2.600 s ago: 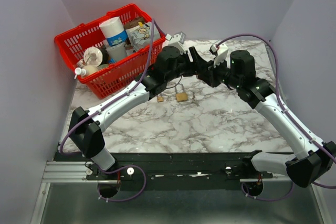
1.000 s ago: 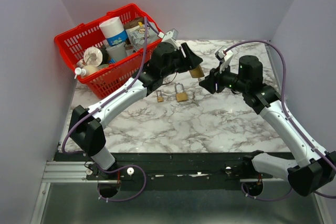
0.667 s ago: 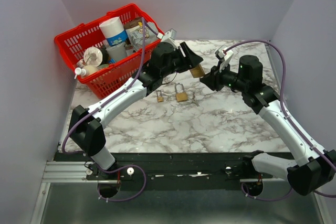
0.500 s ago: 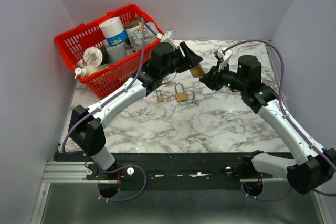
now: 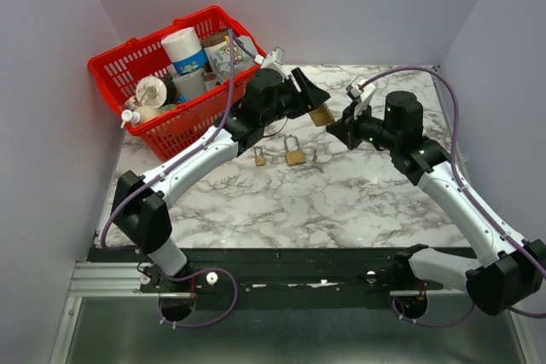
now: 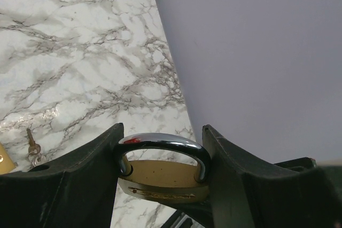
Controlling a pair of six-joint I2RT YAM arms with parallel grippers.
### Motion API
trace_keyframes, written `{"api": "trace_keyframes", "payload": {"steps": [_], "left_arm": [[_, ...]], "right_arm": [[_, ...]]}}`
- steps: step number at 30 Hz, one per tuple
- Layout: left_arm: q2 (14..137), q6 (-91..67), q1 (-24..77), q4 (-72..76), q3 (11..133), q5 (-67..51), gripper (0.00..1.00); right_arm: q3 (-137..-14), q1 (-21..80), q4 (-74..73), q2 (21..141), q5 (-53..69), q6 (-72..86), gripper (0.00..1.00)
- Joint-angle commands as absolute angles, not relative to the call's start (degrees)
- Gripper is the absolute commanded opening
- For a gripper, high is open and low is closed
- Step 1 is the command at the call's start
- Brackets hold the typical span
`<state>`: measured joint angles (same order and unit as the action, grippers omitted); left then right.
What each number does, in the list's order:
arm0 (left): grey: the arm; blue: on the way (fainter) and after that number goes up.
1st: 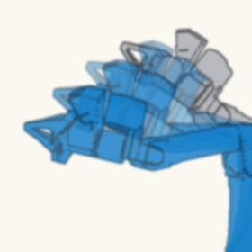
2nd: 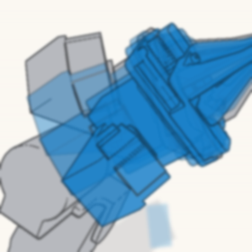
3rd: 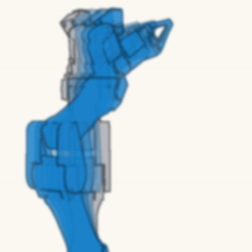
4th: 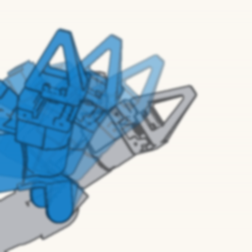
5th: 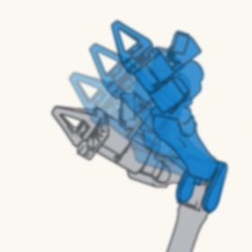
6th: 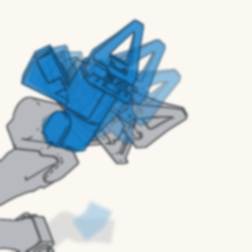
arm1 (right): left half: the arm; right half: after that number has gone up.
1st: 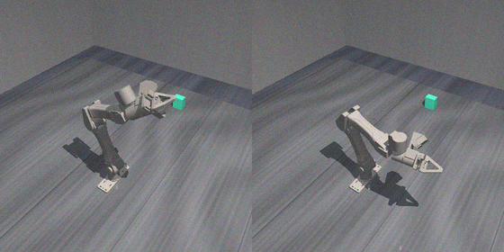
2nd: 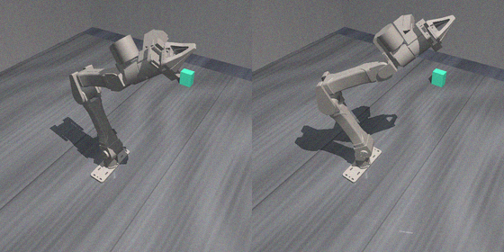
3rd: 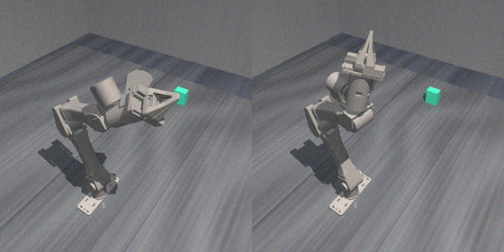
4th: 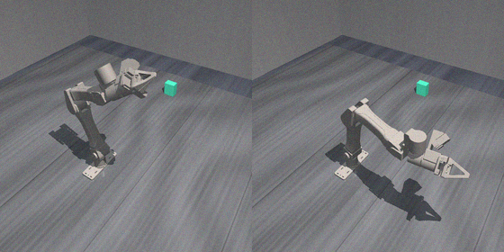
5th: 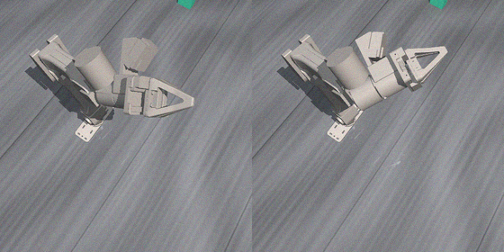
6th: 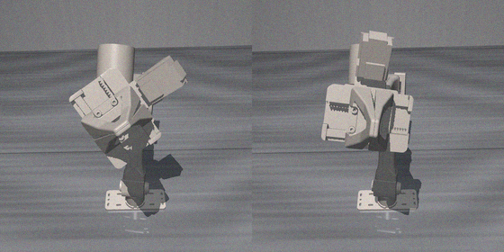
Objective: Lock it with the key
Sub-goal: Lock the lock, then place the lock at the center of the board.
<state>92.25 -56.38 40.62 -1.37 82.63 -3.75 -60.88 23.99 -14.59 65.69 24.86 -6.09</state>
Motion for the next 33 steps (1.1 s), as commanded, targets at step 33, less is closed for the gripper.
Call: {"api": "trace_keyframes", "payload": {"steps": [33], "left_arm": [[113.98,-54.32,45.0,-10.2,96.5,0.09,0.0]], "right_arm": [[-51.5,17.94,-25.56,53.88,12.83,7.47,0.01]]}}
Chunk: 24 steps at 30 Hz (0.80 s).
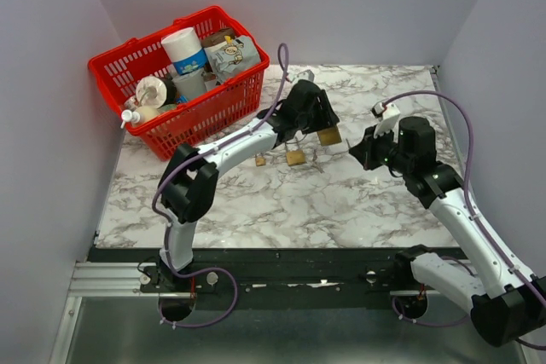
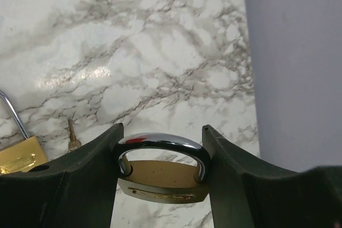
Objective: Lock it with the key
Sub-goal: Place the lock at the center of the board.
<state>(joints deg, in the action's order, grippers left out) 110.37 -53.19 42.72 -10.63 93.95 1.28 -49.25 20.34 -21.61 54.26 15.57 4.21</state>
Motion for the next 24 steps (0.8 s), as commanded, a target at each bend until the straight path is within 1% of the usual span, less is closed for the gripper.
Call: {"api": "trace_keyframes", "payload": {"steps": [1,10,16,17,20,24], "left_arm": [[115.91,-54.75,45.35,-10.37,97.2,0.09,0.0],[125.58,-56.16,47.64,-11.16,102.74,-1.49,0.0],[129.28,-56.51,47.99,-11.78,105.38,-1.05,0.0],[129.46,-56.43,48.08,-11.78,105.38,-0.97,0.01],[130.43,-56.43,48.08,-12.3,105.47,-1.05,0.09],[131.66,-56.34,48.08,-13.18,105.64,-1.06,0.15]], "right_arm": [[-51.59,17.06,-26.1,53.96,12.48,7.73,0.01],[-50.89,13.63,-30.5,53.96,11.77,8.7,0.01],[-50.71,12.48,-31.11,54.76,12.83,8.88,0.01],[-50.54,12.39,-30.77,54.84,12.92,8.79,0.01],[-50.01,12.04,-30.41,55.46,13.36,8.53,0.01],[-49.22,11.08,-28.39,57.3,12.57,8.09,0.01]]}}
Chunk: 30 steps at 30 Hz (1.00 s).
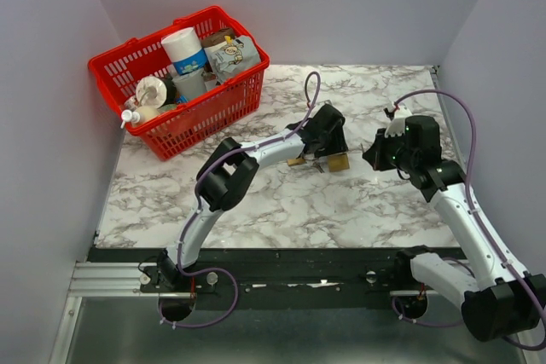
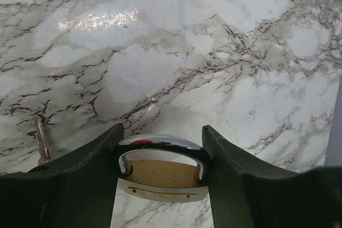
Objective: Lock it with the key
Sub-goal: Place the lock at the center of the board.
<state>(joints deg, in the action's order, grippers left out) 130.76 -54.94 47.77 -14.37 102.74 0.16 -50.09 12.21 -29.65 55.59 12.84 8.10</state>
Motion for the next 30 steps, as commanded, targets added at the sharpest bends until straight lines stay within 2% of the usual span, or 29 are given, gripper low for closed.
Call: {"api": "trace_keyframes", "payload": {"steps": [1,2,9,14,19,21,25,26,30], "left_arm": [[132.01,-56.25,48.08,-13.18,105.82,-0.79,0.17],[132.19,-56.34,48.08,-13.53,105.99,-0.53,0.21],[133.86,-54.67,48.08,-14.32,107.49,1.75,0.35],[134.65,-53.7,48.16,-15.2,108.37,3.16,0.5],[135.26,-53.35,47.99,-15.82,109.07,3.52,0.57],[135.35,-53.26,47.9,-15.73,109.16,3.43,0.67],[135.7,-52.74,47.72,-15.65,109.42,3.6,0.7],[135.7,-52.3,47.64,-15.82,109.68,3.6,0.76],[135.88,-52.38,47.46,-15.64,109.6,3.34,0.8]], "right_arm": [[-49.04,10.03,-28.21,58.61,12.48,8.09,0.01],[-48.96,9.32,-27.69,59.32,12.74,8.35,0.01],[-50.18,4.57,-27.69,67.05,15.38,9.05,0.01],[-51.5,3.34,-26.72,71.97,16.61,9.75,0.01],[-53.25,2.2,-25.14,78.65,17.49,10.19,0.01],[-53.96,2.02,-24.26,80.5,17.75,10.55,0.01],[-55.02,1.41,-22.94,85.15,18.46,11.25,0.01],[-55.28,1.32,-22.59,86.04,18.54,11.42,0.01],[-56.34,1.23,-21.71,89.47,18.81,11.86,0.01]]}}
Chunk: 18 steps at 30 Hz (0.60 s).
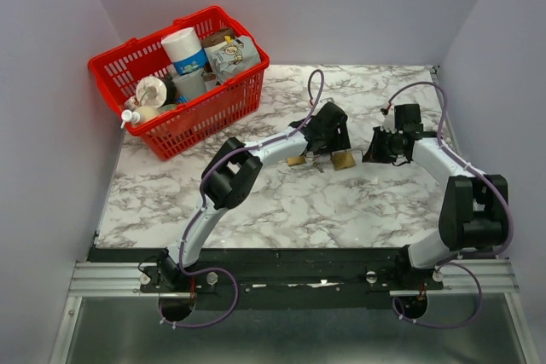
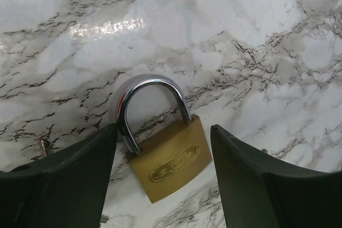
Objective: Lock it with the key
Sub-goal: Place the lock at the center of the board, then place the key at the center of the board.
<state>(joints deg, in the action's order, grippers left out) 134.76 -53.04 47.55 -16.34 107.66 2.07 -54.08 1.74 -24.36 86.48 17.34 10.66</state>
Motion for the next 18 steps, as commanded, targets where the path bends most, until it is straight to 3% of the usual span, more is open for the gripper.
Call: {"api": "trace_keyframes", "payload": {"steps": [1,18], "left_arm": [[135.79,-52.56,47.29,-15.47,109.69,3.08,0.8],[125.69,-46.23,45.79,-12.39,112.85,0.62,0.8]], "right_arm": [[-56.42,1.23,-21.45,90.08,18.9,11.87,0.01],[-60.47,0.7,-18.63,97.65,20.3,11.16,0.01]]}}
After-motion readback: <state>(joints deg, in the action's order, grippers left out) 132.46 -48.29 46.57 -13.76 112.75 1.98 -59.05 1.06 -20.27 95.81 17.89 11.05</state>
